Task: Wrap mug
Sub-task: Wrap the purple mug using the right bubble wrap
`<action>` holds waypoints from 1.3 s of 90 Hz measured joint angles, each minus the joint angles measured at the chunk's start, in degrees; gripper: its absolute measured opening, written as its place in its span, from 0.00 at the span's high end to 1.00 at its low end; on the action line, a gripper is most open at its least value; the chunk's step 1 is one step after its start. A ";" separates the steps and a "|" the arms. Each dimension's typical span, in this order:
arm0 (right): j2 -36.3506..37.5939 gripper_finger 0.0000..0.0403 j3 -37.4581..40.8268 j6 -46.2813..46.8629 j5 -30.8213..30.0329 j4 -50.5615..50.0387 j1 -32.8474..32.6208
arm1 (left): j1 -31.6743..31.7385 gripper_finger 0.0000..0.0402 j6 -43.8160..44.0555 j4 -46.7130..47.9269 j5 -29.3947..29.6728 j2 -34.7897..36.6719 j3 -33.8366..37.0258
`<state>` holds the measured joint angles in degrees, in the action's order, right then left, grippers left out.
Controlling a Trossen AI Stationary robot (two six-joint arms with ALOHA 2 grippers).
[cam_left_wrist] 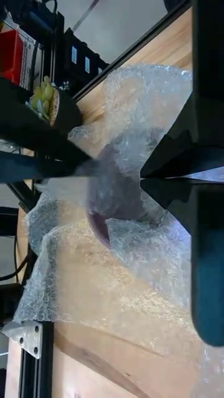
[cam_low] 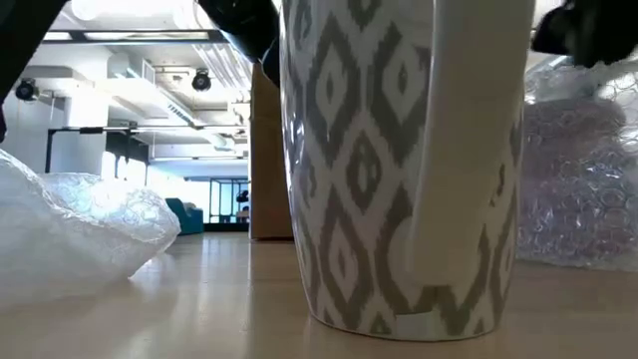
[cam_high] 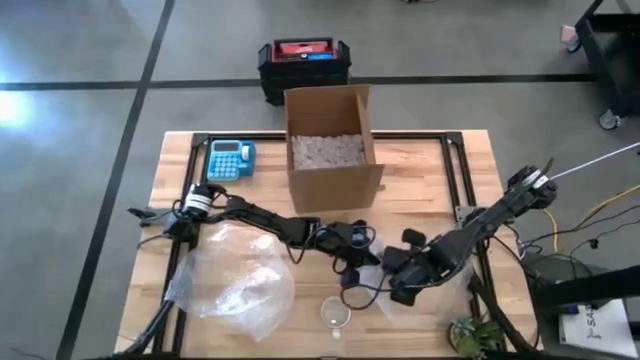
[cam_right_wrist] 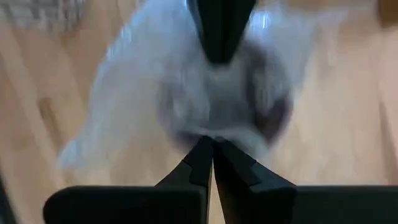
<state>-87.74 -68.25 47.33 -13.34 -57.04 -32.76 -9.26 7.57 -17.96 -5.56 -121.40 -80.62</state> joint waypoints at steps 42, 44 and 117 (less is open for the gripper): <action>-9.05 1.00 1.88 -13.34 0.45 6.36 7.06 | -0.02 1.00 -0.09 5.41 0.02 2.94 0.15; -9.14 1.00 1.88 -14.21 0.48 6.90 7.38 | -0.02 1.00 -0.17 6.36 0.04 3.30 0.15; -6.65 1.00 1.99 -20.61 5.10 17.01 13.14 | 0.31 1.00 -6.34 22.47 0.42 11.28 1.09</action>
<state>-94.38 -66.26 26.72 -8.24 -40.02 -19.62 -8.95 1.23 4.51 -5.15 -110.13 -79.53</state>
